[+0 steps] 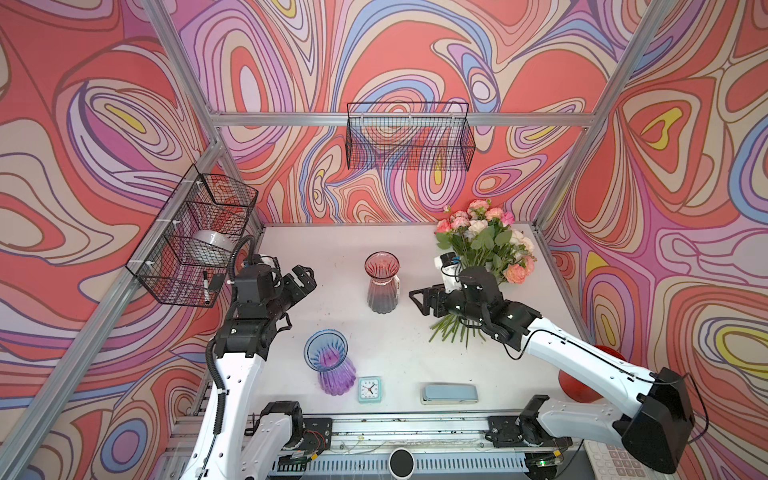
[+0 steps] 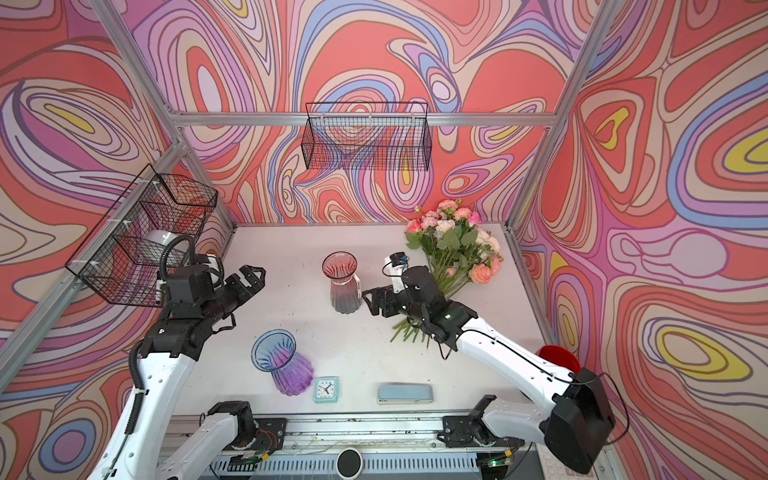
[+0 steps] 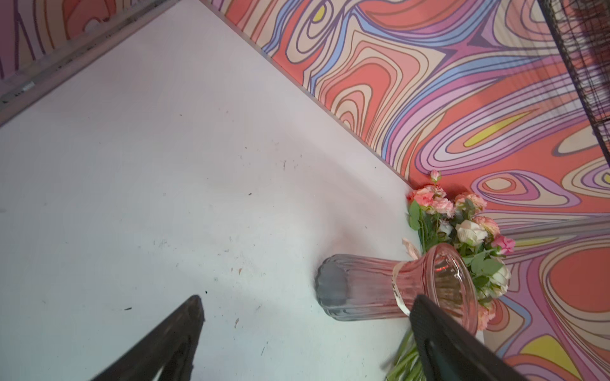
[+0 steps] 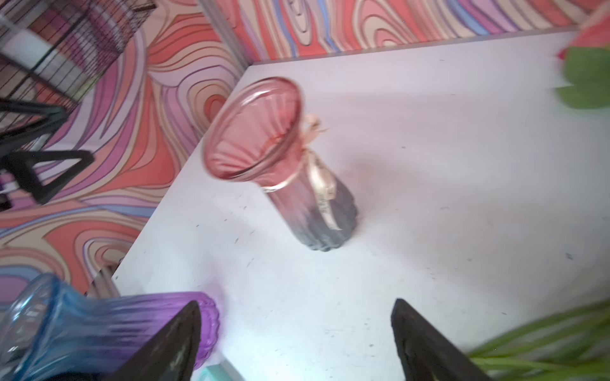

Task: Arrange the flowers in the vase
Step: 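Reach the right gripper across to the blue-rimmed purple vase while the left arm lifts, then grip the purple vase rim with the right gripper and carry it beside the pink vase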

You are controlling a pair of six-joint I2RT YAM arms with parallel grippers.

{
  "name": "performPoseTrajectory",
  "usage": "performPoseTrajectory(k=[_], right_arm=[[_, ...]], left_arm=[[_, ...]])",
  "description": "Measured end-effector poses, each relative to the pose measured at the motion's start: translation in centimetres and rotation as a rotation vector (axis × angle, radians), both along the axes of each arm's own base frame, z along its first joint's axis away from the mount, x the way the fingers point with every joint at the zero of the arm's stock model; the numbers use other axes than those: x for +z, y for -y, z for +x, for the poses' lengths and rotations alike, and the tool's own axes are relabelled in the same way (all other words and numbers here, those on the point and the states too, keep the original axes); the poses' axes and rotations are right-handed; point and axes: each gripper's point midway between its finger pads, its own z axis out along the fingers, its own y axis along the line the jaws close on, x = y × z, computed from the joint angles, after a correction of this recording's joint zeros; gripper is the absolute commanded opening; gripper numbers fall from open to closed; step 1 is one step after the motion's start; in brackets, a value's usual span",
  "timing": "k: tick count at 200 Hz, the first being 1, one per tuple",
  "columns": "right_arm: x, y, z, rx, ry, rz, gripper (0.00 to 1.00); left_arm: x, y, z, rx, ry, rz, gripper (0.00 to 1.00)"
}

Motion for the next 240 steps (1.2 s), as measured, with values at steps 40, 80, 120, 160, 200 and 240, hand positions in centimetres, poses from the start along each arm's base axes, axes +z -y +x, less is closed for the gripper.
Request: performPoseTrajectory(k=[40, 80, 120, 160, 200, 240], right_arm=[[1.8, -9.5, -7.7, 0.271, 0.043, -0.065, 0.86], [0.7, -15.5, -11.5, 0.403, 0.068, -0.156, 0.85], [-1.0, -17.6, -10.6, 0.389, 0.061, -0.227, 0.77], [-1.8, -18.9, -9.4, 0.356, 0.062, -0.263, 0.56], [-2.0, -20.4, -8.8, 0.35, 0.059, -0.268, 0.28], [-0.9, -21.9, -9.4, 0.393, 0.033, -0.215, 0.02]], left_arm=[[-0.3, 1.0, -2.1, -0.051, -0.012, -0.021, 0.94], [-0.6, 1.2, -3.2, -0.073, -0.035, -0.014, 0.95], [-0.5, 1.5, -4.0, -0.084, -0.033, -0.02, 0.96], [1.4, 1.5, -4.9, -0.09, 0.006, -0.013, 0.96], [5.3, 1.5, -5.9, -0.09, 0.102, -0.006, 0.97], [7.3, 1.6, -6.6, -0.09, 0.151, -0.002, 0.97]])
